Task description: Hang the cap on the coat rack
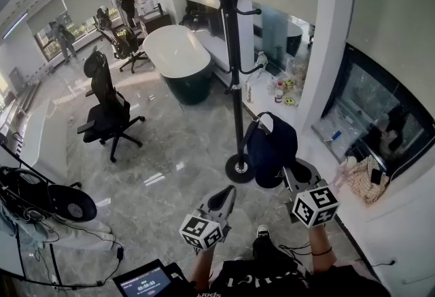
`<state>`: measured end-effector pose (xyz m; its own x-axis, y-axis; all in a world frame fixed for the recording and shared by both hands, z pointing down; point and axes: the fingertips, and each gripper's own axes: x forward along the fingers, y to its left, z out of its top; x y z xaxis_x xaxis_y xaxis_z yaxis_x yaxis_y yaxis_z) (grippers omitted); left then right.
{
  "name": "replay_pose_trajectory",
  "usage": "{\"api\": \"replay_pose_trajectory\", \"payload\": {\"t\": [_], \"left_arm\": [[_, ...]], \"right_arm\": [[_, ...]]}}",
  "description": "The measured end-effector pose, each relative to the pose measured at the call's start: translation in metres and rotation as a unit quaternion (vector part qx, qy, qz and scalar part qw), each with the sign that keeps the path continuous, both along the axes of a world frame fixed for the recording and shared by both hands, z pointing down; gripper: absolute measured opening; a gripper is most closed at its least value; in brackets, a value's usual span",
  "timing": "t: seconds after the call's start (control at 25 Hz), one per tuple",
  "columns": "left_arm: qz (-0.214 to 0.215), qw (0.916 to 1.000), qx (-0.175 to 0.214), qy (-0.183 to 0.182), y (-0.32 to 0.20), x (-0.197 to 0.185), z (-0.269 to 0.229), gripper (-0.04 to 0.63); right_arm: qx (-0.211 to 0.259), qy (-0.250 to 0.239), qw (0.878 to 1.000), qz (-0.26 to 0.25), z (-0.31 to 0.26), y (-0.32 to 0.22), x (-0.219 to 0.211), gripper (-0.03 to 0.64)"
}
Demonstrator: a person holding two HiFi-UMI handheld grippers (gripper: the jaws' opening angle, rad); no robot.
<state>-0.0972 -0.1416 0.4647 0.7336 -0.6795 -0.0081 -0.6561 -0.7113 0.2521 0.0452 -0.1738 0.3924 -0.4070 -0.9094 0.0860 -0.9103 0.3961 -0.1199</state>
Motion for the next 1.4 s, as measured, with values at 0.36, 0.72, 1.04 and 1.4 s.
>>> {"api": "replay_pose_trajectory", "payload": {"t": [0.36, 0.72, 1.04, 1.4], "left_arm": [[0.0, 0.9999, 0.01, -0.005, -0.078, 0.061, -0.013, 0.005], [-0.039, 0.9989, 0.01, -0.023, -0.122, 0.083, -0.011, 0.005], [-0.047, 0.9981, -0.006, -0.041, -0.136, 0.088, -0.003, 0.005], [-0.028, 0.9986, -0.007, -0.046, -0.159, 0.088, 0.0, 0.005]], "right_arm": [[0.049, 0.007, 0.999, -0.022, -0.044, -0.094, 0.056, 0.038], [0.136, 0.006, 0.99, -0.046, -0.118, -0.166, 0.094, 0.038], [0.191, 0.006, 0.981, -0.045, -0.178, -0.209, 0.107, 0.038], [0.224, 0.008, 0.974, -0.042, -0.216, -0.235, 0.096, 0.038]]}}
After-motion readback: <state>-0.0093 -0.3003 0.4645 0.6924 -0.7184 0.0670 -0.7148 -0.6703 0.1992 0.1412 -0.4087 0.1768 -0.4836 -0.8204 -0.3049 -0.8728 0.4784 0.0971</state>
